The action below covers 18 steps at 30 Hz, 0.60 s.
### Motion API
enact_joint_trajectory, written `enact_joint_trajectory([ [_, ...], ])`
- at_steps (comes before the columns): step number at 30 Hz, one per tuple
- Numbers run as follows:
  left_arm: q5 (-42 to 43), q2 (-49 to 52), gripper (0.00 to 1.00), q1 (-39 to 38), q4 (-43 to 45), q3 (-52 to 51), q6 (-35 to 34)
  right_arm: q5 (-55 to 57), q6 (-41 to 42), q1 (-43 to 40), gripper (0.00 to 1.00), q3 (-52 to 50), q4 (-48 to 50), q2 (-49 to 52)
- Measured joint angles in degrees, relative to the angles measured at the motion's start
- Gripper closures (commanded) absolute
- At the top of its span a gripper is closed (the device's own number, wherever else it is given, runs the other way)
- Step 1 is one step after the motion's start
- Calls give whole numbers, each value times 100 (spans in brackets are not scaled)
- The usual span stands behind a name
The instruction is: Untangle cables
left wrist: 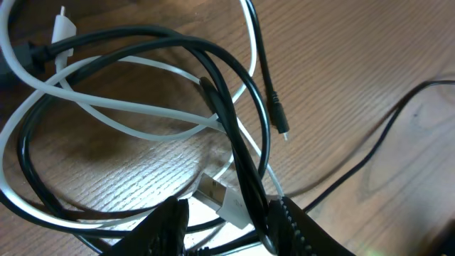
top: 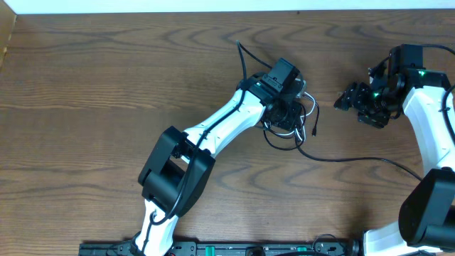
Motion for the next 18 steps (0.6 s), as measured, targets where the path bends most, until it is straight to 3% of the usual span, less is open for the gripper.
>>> enact_joint_trajectory([
  [6,-389,282,60,-149,35,0,-17,-2,-55,0,27,0,-59,0],
  [11,-778,570,76,-249,31,0,-63,-7,-144,0,27,0,-107,0],
  [18,-1029,546,79,-212,-66,0,-52,-168,-435,55,26,0,-114,0],
])
